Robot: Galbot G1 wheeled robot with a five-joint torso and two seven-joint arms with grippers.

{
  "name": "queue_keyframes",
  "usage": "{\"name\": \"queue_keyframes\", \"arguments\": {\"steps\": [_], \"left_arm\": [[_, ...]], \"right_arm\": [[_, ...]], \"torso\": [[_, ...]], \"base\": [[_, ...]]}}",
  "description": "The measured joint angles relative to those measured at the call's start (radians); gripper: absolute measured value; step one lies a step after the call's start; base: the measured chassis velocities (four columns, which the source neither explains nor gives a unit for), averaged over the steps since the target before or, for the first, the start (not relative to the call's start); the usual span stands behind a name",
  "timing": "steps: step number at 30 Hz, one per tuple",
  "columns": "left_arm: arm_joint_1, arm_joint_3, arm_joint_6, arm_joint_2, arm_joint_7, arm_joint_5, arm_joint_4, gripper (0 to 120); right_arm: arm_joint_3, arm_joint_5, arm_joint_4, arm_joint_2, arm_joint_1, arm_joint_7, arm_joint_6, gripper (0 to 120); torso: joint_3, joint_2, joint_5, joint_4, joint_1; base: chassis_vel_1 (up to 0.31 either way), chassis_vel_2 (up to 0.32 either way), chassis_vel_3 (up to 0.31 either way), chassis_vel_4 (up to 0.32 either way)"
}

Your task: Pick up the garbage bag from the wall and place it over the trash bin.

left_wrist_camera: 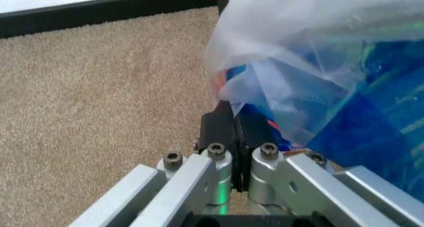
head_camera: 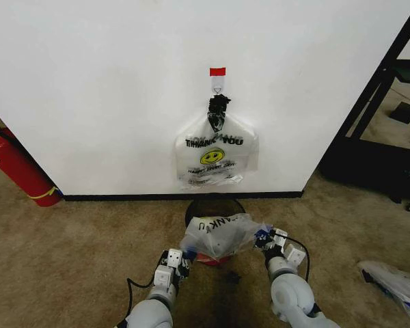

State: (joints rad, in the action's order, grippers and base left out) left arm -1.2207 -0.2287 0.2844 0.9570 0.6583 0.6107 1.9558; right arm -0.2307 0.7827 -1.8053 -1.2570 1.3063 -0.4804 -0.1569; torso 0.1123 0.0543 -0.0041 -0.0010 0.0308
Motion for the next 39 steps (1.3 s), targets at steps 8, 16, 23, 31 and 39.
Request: {"name": "queue_keyframes", "arguments": {"steps": [8, 16, 23, 31, 39], "left_arm": [[-0.012, 0.003, -0.005, 0.005, -0.004, -0.016, 0.006, 0], [-0.051, 0.018, 0.059, -0.025, -0.003, -0.028, 0.105, 20], [-0.097, 0.041, 0.071, -0.077, -0.004, -0.092, 0.197, 47], [-0.147, 0.067, 0.069, -0.124, -0.007, -0.127, 0.296, 75], [-0.236, 0.116, 0.046, -0.169, -0.031, -0.198, 0.404, 100]], "right_arm": [[-0.003, -0.004, 0.000, 0.002, -0.002, 0.011, 0.005, 0], [-0.008, -0.031, -0.073, 0.024, 0.035, 0.019, 0.005, 15], [-0.035, -0.059, -0.124, 0.049, 0.085, 0.027, 0.011, 41], [-0.064, -0.146, -0.169, 0.073, 0.169, 0.092, 0.065, 69], [-0.128, -0.248, -0.224, 0.100, 0.278, 0.200, 0.157, 98]], "torso": [[0.000, 0.000, 0.0000, 0.0000, 0.000], [0.000, 0.000, 0.0000, 0.0000, 0.000], [0.000, 0.000, 0.0000, 0.0001, 0.000], [0.000, 0.000, 0.0000, 0.0000, 0.000], [0.000, 0.000, 0.0000, 0.0000, 0.000]], "base": [[0.000, 0.000, 0.000, 0.000], [0.000, 0.000, 0.000, 0.000], [0.000, 0.000, 0.000, 0.000], [0.000, 0.000, 0.000, 0.000], [0.000, 0.000, 0.000, 0.000]]}}
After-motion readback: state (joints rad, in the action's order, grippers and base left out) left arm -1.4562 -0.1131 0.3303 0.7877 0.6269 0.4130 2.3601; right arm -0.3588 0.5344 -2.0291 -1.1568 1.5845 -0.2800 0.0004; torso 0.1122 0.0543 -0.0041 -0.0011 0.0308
